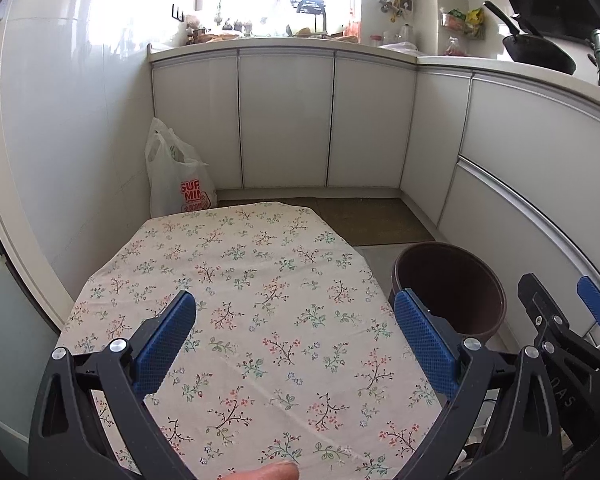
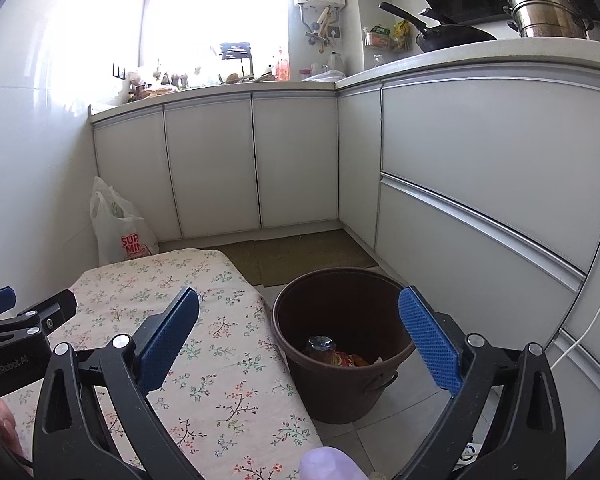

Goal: Collect trash

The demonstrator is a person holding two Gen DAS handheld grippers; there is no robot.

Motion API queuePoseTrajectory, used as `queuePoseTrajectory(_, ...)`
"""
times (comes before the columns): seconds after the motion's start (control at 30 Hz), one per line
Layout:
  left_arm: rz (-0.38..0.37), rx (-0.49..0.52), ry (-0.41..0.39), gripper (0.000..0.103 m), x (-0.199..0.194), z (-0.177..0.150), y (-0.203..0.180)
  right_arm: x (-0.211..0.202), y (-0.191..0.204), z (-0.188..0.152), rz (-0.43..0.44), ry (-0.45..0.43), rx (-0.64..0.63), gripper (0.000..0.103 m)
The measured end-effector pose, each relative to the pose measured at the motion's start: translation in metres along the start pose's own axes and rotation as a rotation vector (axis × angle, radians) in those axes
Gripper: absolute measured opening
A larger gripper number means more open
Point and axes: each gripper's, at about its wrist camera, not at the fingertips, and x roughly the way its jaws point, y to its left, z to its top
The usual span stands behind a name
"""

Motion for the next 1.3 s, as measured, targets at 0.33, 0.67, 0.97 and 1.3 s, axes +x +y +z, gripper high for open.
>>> queuePoseTrajectory(0.33, 0.002, 0.004, 0.01, 0.097, 0.0035, -0.002, 0.0002, 0.0009, 0.0005, 0.0, -0.002, 0.005, -0.011, 0.096)
queuePoseTrajectory(0.67, 0.008, 0.004, 0.014, 0.097, 0.0042, -0.0035, -0.0002, 0.0023, 0.0021, 0.0008, -0.003, 0.008, -0.015, 0.096)
queuePoseTrajectory(0.97, 0.01, 0.007, 0.022, 0.097, 0.0064, -0.0044, -0.0005, 0.0039, 0.0014, -0.0003, -0.003, 0.01, -0.016, 0.096)
queuePoseTrajectory(1.3, 0.015, 0.011, 0.026, 0.097, 0.0086, -0.0068, -0.0003, 0.0054, 0.0006, -0.0022, -0.004, 0.012, -0.02, 0.096)
